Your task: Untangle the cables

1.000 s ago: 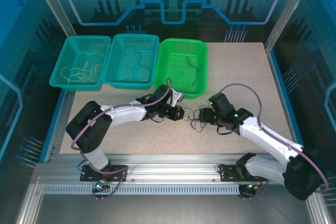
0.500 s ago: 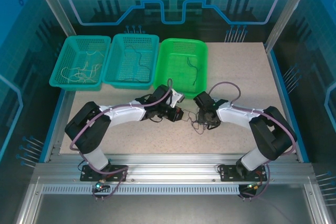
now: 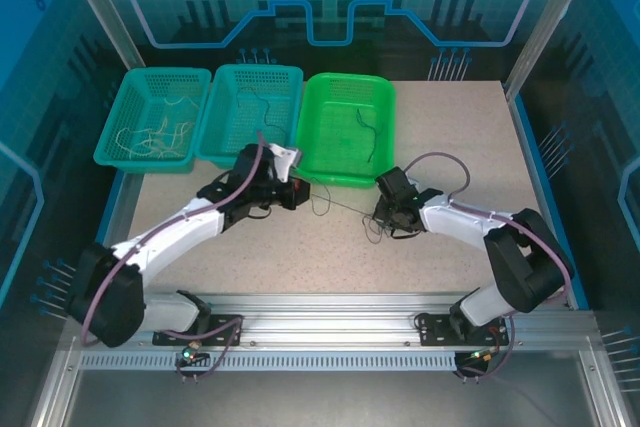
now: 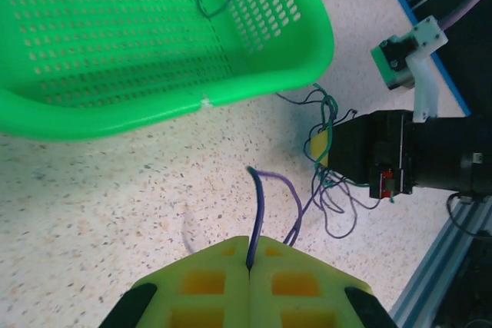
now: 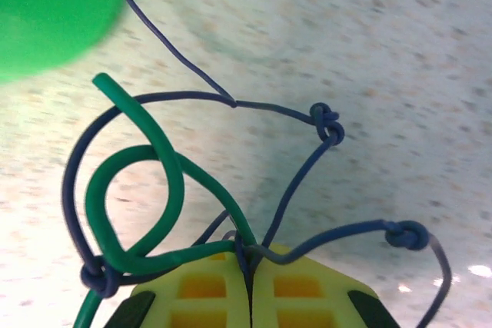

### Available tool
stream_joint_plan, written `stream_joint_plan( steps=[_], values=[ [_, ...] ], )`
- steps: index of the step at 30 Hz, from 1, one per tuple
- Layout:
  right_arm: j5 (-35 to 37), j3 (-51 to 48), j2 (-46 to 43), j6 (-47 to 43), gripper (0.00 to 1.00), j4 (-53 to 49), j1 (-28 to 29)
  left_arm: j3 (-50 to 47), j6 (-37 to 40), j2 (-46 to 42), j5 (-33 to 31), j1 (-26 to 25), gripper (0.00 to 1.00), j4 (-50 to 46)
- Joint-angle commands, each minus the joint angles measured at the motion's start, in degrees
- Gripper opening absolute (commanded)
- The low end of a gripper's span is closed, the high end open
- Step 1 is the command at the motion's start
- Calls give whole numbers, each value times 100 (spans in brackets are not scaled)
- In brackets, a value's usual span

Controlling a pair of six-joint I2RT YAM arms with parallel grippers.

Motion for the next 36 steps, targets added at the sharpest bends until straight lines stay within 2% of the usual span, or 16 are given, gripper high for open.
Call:
stream_joint_plan(
  steps=[1,5,9,12,14,16,18,19,23,25,28,31,36],
  values=[
    [466,-213,-13,109,0,-886,-355,98,-283,-863,-237,849,0,-131],
    [482,-276,-167,11,0,-1008,-503,500,-484,-1296,-156,1717,0,-333],
    [224,-361,-270,-71,2,-1133,-850,1026,-729,-1307,199,2609,0,-415],
    [-21,-469,-375,-124,8,-1027,-1053,1296,-687,-1233,326,2771,0,-406],
    [-156,-507,-444,-253,4,-912,-1064,1362,-682,-1162,553,2767,0,-284],
    [-370,-532,-513,-454,0,-766,-1051,1222,-749,-1086,1179,2743,0,173],
    [-659,-540,-632,-754,0,-597,-1017,939,-791,-992,1745,2534,0,640],
    [-760,-544,-702,-905,0,-554,-991,835,-630,-962,1913,2330,3,779],
    [-911,-480,-1253,-1532,0,-743,-847,555,800,-834,2026,1172,29,680],
    [-1016,-386,-1624,-1852,0,-911,-807,328,1395,-810,2217,806,37,969],
    [-1375,-145,-2170,-2452,0,-1011,-699,46,2166,-824,2100,354,46,1479],
    [-1623,211,-2475,-2954,0,-1168,-535,395,2856,-547,1970,13,54,1124],
    [-2048,907,-2481,-3292,0,-1396,-403,950,3879,107,2407,-557,70,488]
  ],
)
